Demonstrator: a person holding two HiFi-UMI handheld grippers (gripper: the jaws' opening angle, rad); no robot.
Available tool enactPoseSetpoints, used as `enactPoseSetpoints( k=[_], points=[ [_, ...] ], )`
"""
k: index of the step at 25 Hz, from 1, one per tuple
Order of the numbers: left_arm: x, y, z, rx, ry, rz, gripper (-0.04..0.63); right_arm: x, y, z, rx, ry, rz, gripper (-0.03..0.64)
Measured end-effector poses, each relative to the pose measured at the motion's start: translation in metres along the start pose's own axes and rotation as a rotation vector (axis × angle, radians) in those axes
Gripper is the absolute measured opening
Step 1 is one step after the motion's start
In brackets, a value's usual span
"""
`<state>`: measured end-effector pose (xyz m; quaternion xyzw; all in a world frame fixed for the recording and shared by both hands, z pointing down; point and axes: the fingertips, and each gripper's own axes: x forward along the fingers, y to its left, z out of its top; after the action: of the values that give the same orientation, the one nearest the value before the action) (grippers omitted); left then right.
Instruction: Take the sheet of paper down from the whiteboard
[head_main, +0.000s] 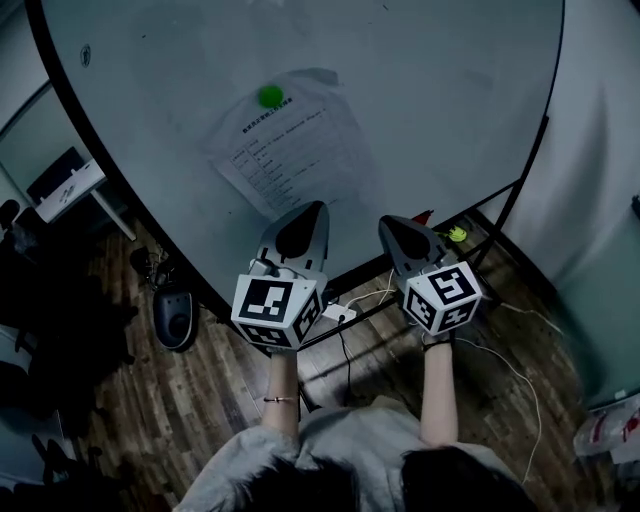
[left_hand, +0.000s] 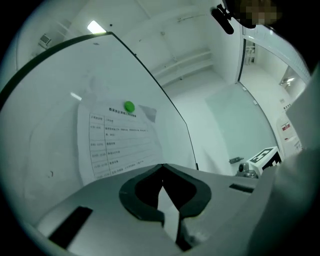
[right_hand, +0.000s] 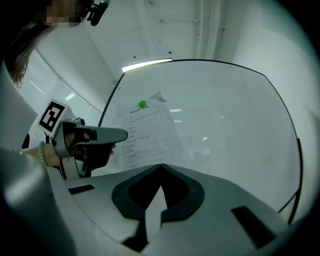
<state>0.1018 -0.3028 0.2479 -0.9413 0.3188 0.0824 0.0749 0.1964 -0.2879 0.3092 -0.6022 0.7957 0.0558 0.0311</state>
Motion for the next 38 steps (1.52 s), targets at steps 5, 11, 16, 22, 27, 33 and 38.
enactPoseSetpoints(
  k=[5, 11, 16, 22, 27, 33, 38],
  points=[
    [0.011, 0.007, 0.039, 0.058, -0.053, 0.090, 0.006, 0.013, -0.023, 0.013, 0.044, -0.010, 0.056, 0.002],
    [0.019, 0.028, 0.064, 0.125, -0.096, 0.243, 0.006, 0.030, -0.037, 0.016, 0.080, -0.016, 0.112, 0.002],
    [0.021, 0.044, 0.082, 0.209, -0.095, 0.340, 0.006, 0.041, -0.038, 0.017, 0.098, -0.017, 0.155, 0.002],
    [0.024, 0.055, 0.105, 0.330, -0.067, 0.437, 0.008, 0.050, -0.040, 0.027, 0.096, -0.034, 0.190, 0.003],
    [0.030, 0.060, 0.116, 0.406, -0.030, 0.495, 0.026, 0.056, -0.044, 0.033, 0.095, -0.050, 0.207, 0.020],
    [0.037, 0.062, 0.121, 0.449, -0.024, 0.515, 0.101, 0.061, -0.046, 0.036, 0.103, -0.050, 0.238, 0.077],
    [0.047, 0.061, 0.130, 0.495, -0.027, 0.527, 0.112, 0.068, -0.042, 0.034, 0.103, -0.040, 0.272, 0.094]
  ],
)
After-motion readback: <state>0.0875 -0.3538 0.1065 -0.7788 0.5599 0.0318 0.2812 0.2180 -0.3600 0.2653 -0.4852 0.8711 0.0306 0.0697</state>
